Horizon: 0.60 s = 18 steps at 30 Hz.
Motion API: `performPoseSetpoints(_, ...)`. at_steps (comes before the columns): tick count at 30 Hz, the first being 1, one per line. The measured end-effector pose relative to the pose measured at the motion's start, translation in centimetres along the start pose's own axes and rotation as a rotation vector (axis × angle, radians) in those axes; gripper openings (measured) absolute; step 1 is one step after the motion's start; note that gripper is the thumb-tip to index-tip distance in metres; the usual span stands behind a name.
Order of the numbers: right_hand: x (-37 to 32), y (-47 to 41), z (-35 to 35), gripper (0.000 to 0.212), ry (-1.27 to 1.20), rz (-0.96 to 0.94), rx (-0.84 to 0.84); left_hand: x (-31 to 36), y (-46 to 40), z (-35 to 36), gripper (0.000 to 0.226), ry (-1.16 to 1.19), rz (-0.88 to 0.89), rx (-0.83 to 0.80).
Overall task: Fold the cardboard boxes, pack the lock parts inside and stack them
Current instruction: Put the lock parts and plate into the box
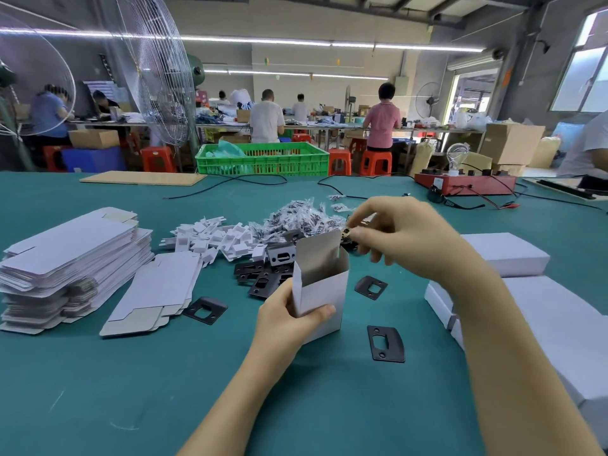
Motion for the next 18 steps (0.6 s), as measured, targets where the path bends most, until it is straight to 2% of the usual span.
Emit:
performPoseSetpoints(6,6.0,0.0,-1.5,0.012,-0.127,0.259,0.337,-0.3,-0.1,-0.5,0.034,-0.01,-0.01,0.074)
performPoseSetpoints(8,8.0,-0.7,-0.1,0.008,-0.13,0.343,0.382,-0.3,-0.2,-0.8,0.027,-0.028,-0.018,0.131)
performPoseSetpoints(10,9.6,-2.1,2.3,0.006,-0.119,0.407,0.378,-0.4,-0.3,-1.2,0.024,-0.042,-0.019,0.179)
performPoseSetpoints(13,11.2,-5.1,6.0,0.013,-0.057,0.464,0.324,-0.3,-0.5,-1.4,0.025,-0.036,-0.017,0.207)
performPoseSetpoints(18,12.9,-10.0,10.2,0.027,0.241,0.351,0.12,-0.7,-0.6,-1.3,0.026,0.01,-0.029,0.196)
Point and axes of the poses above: each hand's wrist, its own y-axis away from the middle knuckle, its own z-axis out of the palm, x = y × z, the point moved 4 cm from there along -y, towards the middle knuckle, and after that the axes turned 4 degrees about -x, right-handed, at the moved point
